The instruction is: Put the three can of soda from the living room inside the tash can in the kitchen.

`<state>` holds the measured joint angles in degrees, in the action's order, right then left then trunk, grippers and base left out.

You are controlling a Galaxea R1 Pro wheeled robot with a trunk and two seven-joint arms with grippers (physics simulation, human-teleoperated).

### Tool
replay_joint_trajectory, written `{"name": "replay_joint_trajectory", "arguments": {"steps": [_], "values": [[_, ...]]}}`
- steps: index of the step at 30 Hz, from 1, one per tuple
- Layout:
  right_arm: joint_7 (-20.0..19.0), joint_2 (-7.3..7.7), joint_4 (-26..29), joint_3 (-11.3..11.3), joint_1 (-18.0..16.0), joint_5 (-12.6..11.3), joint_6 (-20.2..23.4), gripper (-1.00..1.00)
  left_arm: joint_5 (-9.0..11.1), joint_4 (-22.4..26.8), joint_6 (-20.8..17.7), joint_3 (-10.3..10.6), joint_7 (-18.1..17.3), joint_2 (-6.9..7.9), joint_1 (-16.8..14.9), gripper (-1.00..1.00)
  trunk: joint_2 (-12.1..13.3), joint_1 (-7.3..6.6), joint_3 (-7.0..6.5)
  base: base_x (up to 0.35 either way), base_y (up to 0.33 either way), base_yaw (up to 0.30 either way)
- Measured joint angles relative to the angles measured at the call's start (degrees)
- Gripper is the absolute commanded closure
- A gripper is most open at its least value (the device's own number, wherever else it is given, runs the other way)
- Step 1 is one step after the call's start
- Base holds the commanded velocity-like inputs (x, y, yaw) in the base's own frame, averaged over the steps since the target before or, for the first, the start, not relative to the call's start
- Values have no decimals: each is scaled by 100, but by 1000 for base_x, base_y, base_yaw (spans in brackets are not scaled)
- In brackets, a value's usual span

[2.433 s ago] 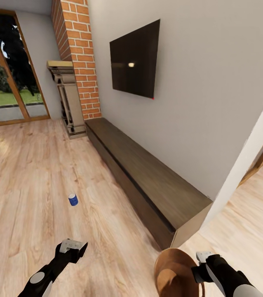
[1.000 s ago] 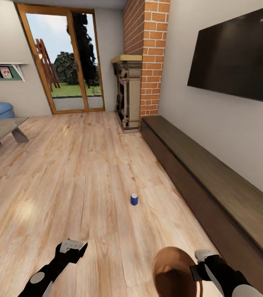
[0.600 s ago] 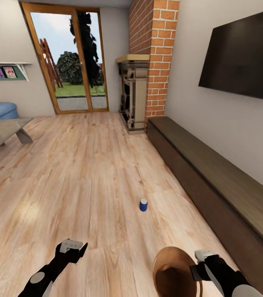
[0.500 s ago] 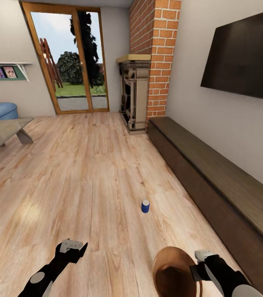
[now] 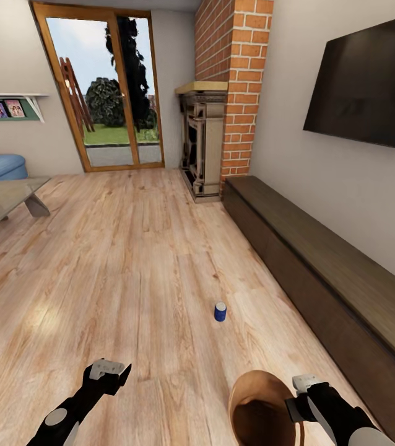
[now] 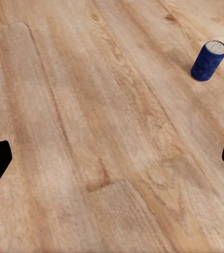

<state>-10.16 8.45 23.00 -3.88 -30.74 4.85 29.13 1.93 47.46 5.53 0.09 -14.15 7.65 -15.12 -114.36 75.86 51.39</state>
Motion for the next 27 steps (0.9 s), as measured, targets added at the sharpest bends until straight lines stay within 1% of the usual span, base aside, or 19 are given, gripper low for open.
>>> {"name": "replay_joint_trajectory", "arguments": {"steps": [14, 15, 17, 20, 22, 27], "values": [[-6, 0, 1, 3, 0, -11, -7, 100, 0, -8, 0, 8, 0, 0, 0, -100, 0, 0, 0, 0, 0, 2], [43, -5, 1, 2, 0, -23, -6, 100, 0, -8, 4, 9, -1, 0, 0, -100, 0, 0, 0, 0, 0, 70], [63, -6, -4, -13, 1, 54, -12, 100, 0, -8, 4, 8, -1, 0, 0, -100, 0, 0, 0, 0, 0, 172], [60, -9, 2, 1, -1, -25, -7, 100, 0, -8, 4, 9, -1, -1, 0, -100, 0, 0, 0, 0, 0, 216], [65, -8, -1, -8, 0, 14, -9, 100, 0, -8, 6, 10, -2, -2, 0, -100, 0, 0, 0, 0, 0, 232], [64, -8, 0, -6, 0, 2, -9, 100, 0, -8, 8, 12, 0, -1, 1, -100, 0, 0, 0, 0, 0, 239]]}}
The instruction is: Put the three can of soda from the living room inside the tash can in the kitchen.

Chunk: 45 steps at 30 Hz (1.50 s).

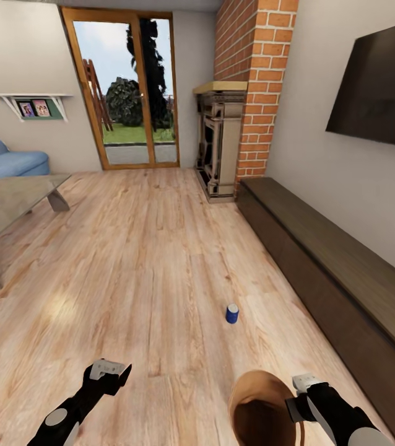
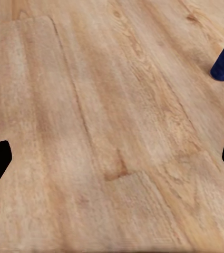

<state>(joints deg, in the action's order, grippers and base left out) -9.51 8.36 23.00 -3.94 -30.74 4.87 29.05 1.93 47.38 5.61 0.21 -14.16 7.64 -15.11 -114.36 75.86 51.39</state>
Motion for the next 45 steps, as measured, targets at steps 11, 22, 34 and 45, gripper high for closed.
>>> {"name": "replay_joint_trajectory", "arguments": {"steps": [11, 22, 34, 45], "values": [[-8, -1, 1, 2, 0, -23, 1, 100, 0, 0, -4, 5, -4, 0, -1, -100, 0, 0, 19, 0, 0, 208], [-10, 4, 1, 6, 0, -12, 0, 100, 0, -2, -26, 2, -1, -2, -1, -100, 0, 0, 22, 0, 0, 17], [-76, 22, 9, 35, -1, 9, -2, 100, 0, -48, -59, 6, 1, -4, -6, -100, 0, 0, 22, -14, 15, 0], [-32, 10, 7, 15, 0, 6, -1, 100, 0, -26, -73, 10, 1, -2, -10, -100, 0, 0, 22, -180, 198, 61]]}}
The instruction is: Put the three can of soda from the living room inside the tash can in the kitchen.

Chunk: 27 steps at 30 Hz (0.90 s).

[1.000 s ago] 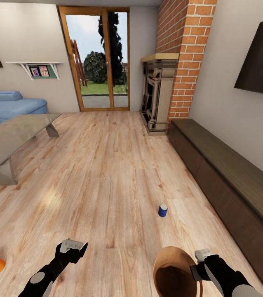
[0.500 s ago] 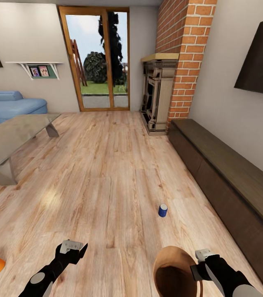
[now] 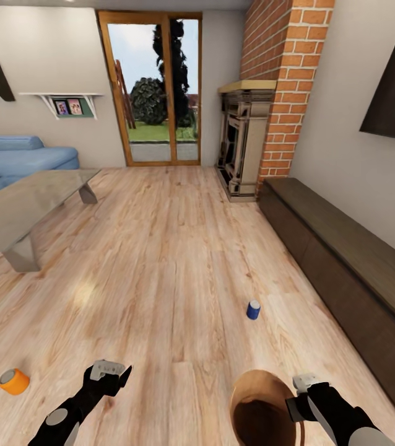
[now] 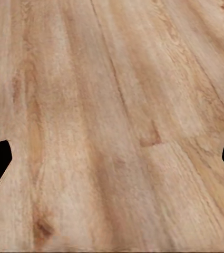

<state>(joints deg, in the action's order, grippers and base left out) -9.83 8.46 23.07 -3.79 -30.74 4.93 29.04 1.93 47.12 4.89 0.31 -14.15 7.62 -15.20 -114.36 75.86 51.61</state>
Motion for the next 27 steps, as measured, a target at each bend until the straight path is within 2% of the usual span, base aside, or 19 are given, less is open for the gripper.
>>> {"name": "replay_joint_trajectory", "arguments": {"steps": [5, 9, 16, 23, 27], "values": [[25, -5, -1, -12, 0, -2, 0, 100, 0, 14, -6, 2, 0, -1, 0, -100, 0, 0, 0, -138, 248, 225], [34, -8, 31, -16, -1, -3, 7, 100, 0, 21, -16, 1, -3, 1, 0, -100, 0, 0, 0, 123, 235, 244], [32, -30, 70, -25, 0, 3, 17, 100, 0, 22, -39, -12, 0, 3, -8, -100, 0, 0, 0, 292, 66, 247], [35, -131, 78, -25, 0, -8, 27, 100, 0, 24, -40, -16, -2, 3, -9, -100, 0, 0, 0, 324, 7, 247], [47, -253, 90, -26, -6, -26, 75, 100, 9, 30, -40, -35, -9, 9, -9, -100, 0, 0, 0, 328, 1, 247]]}}
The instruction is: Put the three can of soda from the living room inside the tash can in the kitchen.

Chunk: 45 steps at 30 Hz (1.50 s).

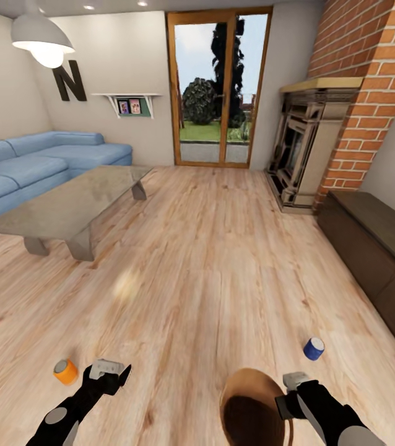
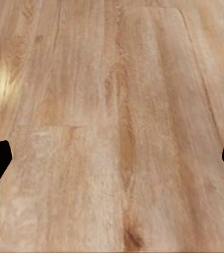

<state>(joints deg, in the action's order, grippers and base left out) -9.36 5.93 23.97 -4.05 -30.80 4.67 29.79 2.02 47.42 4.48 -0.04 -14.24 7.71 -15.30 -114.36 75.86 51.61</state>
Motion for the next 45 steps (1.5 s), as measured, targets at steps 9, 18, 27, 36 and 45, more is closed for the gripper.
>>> {"name": "replay_joint_trajectory", "arguments": {"steps": [9, 18, 27, 36, 45], "values": [[120, -212, 13, 12, -50, 44, 99, 100, 1346, 79, -8, -264, -183, 109, 30, -100, 0, 0, 0, 328, 0, 236], [172, -324, 386, 7, -85, 16, 515, 100, 1593, 94, 1, -327, -186, 156, 57, -100, 0, 0, 0, 328, 0, 239], [149, -650, 478, -17, -354, 7, 1129, 100, 1607, 155, 102, -345, -154, 160, 70, -100, 0, 0, 0, 211, 0, 181], [91, -915, 480, -28, -650, 81, 2056, 100, 1542, 157, 141, -340, -180, 162, 71, -100, 0, 0, 0, 15, 1, 18], [70, -972, 477, -39, -687, 89, 2286, 100, 1581, 106, 87, -347, -162, 420, 66, -100, 0, 0, 0, 176, 134, 1]]}}
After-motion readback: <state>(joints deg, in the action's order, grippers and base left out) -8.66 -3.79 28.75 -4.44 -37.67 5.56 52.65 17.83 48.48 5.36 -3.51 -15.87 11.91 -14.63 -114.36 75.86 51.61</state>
